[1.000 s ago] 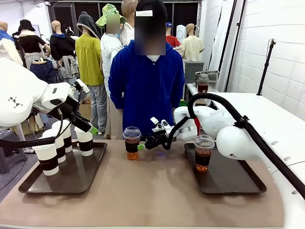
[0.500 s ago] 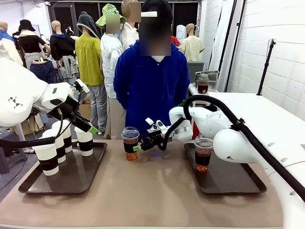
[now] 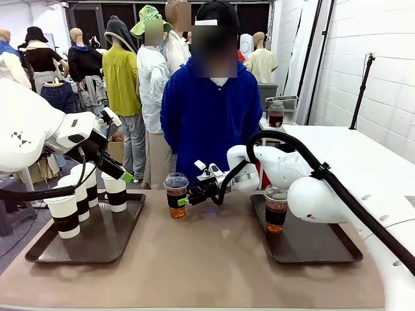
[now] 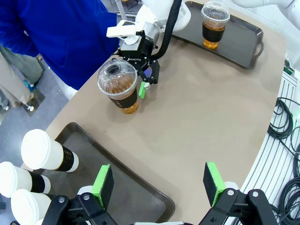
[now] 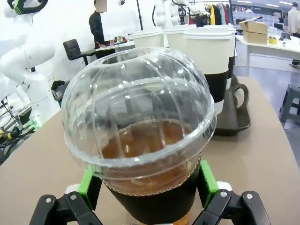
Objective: Distribute the coffee onto the tray.
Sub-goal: Pick up another iced Americano from the middle of the table and place it on the right Handle tray.
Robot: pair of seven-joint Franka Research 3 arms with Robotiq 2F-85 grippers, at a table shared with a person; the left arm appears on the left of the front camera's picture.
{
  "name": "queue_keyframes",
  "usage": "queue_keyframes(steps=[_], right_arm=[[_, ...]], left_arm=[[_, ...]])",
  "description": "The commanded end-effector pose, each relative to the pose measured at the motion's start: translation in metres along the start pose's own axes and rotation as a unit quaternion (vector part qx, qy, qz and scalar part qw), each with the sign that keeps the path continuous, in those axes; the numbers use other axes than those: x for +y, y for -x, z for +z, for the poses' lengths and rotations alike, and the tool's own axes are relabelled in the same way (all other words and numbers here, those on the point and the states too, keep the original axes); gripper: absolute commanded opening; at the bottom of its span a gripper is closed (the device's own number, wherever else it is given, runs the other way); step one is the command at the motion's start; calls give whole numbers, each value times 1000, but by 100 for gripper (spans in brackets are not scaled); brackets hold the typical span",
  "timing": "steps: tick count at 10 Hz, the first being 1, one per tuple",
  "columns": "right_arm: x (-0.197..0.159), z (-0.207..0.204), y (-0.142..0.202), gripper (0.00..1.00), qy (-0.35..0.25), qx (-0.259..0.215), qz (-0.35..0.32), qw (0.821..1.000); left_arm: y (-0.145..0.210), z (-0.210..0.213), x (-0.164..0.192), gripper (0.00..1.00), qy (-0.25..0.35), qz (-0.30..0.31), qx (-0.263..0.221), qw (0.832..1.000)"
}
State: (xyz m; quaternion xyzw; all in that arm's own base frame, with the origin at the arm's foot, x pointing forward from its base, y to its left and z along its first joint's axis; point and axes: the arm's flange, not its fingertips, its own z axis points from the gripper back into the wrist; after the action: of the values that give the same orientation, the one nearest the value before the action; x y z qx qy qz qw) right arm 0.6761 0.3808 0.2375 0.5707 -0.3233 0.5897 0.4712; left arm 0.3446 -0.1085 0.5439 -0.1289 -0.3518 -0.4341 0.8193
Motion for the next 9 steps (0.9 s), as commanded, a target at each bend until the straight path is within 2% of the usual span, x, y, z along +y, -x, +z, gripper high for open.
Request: queue_keyframes(steps=[1,3,4,5,9], right_arm=[[-17,-5,-4,100,-10,17,-8,1000],[-17,-7,-4,100,-12,17,-11,1000],[-18,-8,-4,88,-15,21,-20,999],[-16,-6,-4,70,-17,11,-8,1000],[-13,4,-16,70,-14,1,-6,1000]], left_arm=[[1,0,2,100,1,1,-2,1000],[1,0,2,100,1,1,-2,1000],[1,0,2,100,1,1,-2,1000],[1,0,2,100,1,1,-2,1000],[1,0,2,100,1,1,-2,1000]])
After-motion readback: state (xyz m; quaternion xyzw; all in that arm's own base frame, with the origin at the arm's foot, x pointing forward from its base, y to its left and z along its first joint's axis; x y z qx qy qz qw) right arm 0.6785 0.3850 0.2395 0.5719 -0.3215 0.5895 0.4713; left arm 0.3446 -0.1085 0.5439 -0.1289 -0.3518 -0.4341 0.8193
